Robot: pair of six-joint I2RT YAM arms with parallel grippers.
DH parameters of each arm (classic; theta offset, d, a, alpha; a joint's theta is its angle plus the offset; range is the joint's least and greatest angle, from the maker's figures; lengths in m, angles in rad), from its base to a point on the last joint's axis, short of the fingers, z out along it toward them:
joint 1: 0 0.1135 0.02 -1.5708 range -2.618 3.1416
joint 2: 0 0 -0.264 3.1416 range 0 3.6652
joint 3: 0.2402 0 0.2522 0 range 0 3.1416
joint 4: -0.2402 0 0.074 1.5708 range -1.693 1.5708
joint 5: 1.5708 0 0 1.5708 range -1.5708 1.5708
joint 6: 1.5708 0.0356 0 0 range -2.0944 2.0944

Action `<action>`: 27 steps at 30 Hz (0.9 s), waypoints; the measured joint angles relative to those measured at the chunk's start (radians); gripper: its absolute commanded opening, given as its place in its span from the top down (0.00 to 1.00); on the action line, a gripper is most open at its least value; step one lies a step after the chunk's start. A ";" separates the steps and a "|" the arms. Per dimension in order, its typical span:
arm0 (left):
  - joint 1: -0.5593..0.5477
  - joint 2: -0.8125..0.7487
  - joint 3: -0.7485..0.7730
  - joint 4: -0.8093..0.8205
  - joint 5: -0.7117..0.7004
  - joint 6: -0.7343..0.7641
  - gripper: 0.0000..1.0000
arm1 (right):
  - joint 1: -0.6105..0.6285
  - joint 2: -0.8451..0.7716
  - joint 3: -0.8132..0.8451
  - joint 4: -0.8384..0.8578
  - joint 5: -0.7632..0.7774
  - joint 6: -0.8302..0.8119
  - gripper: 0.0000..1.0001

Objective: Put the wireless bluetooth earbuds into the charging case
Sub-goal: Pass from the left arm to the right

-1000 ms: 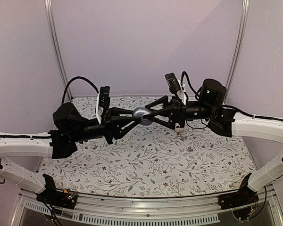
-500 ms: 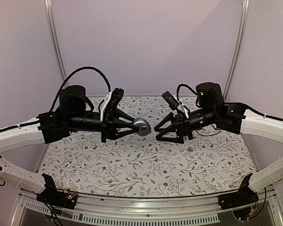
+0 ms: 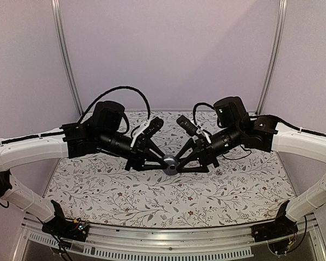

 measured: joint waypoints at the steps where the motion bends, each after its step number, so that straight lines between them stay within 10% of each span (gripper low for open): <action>1: 0.000 0.008 0.007 -0.006 0.008 0.002 1.00 | 0.003 0.004 0.001 -0.003 0.000 -0.005 0.44; 27: -0.001 0.117 0.081 -0.084 0.097 0.003 1.00 | 0.034 0.042 0.023 -0.106 0.057 -0.072 0.65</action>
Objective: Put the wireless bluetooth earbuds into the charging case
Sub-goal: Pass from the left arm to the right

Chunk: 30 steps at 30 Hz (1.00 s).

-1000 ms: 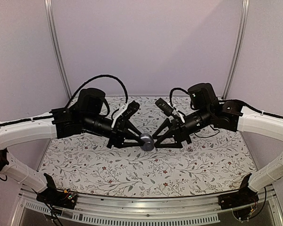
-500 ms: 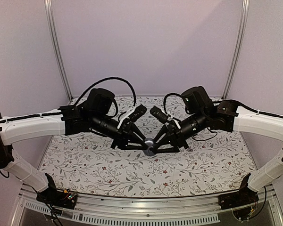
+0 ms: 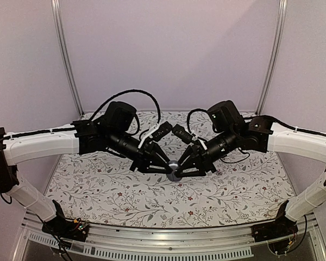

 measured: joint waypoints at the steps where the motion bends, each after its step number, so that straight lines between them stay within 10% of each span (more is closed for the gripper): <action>1: 0.000 0.001 0.003 -0.002 0.000 0.000 1.00 | 0.000 0.001 0.001 0.000 0.000 0.000 0.66; 8: -0.001 0.008 0.010 -0.006 0.005 -0.003 1.00 | 0.000 0.005 0.002 -0.001 0.004 0.002 0.83; 18: 0.016 -0.055 -0.029 0.043 -0.065 -0.037 0.48 | -0.024 0.010 0.001 0.053 -0.006 0.024 0.91; 30: 0.082 -0.315 -0.336 0.568 -0.190 -0.235 0.45 | -0.110 -0.133 -0.136 0.551 0.025 0.295 0.91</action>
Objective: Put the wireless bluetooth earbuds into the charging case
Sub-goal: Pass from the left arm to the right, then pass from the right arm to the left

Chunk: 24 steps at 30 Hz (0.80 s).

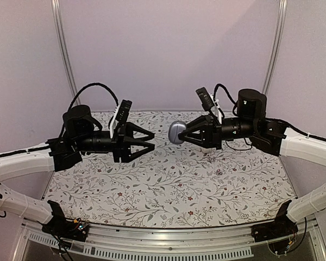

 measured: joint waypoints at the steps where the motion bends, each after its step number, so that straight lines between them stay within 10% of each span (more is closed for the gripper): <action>1: -0.003 0.010 0.000 0.026 0.000 -0.014 0.46 | 0.000 -0.007 -0.014 0.056 0.001 0.024 0.91; 24: -0.122 0.160 0.066 0.251 -0.065 -0.085 0.55 | 0.049 0.013 -0.070 0.332 0.003 0.155 0.90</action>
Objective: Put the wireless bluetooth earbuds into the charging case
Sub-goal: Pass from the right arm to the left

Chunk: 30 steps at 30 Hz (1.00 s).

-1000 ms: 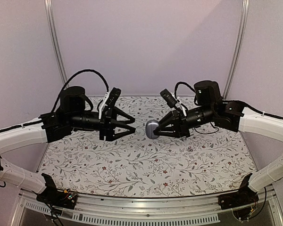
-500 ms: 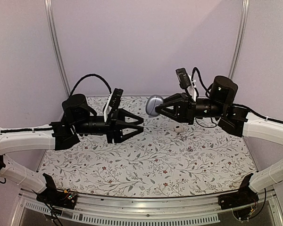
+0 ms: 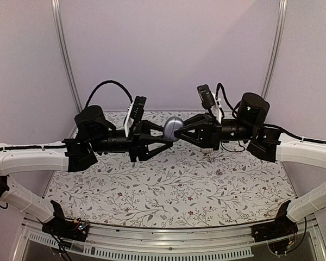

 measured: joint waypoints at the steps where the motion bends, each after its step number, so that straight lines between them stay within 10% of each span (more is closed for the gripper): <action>1: -0.001 0.003 0.000 0.003 0.000 0.000 0.56 | 0.000 0.002 0.000 0.000 0.002 0.000 0.90; 17: -0.004 0.051 0.023 0.023 0.008 -0.026 0.93 | -0.002 0.003 -0.016 0.013 0.029 -0.028 0.87; 30: -0.004 0.034 0.049 -0.144 0.036 0.069 1.00 | 0.000 -0.014 -0.023 -0.114 0.023 -0.090 0.51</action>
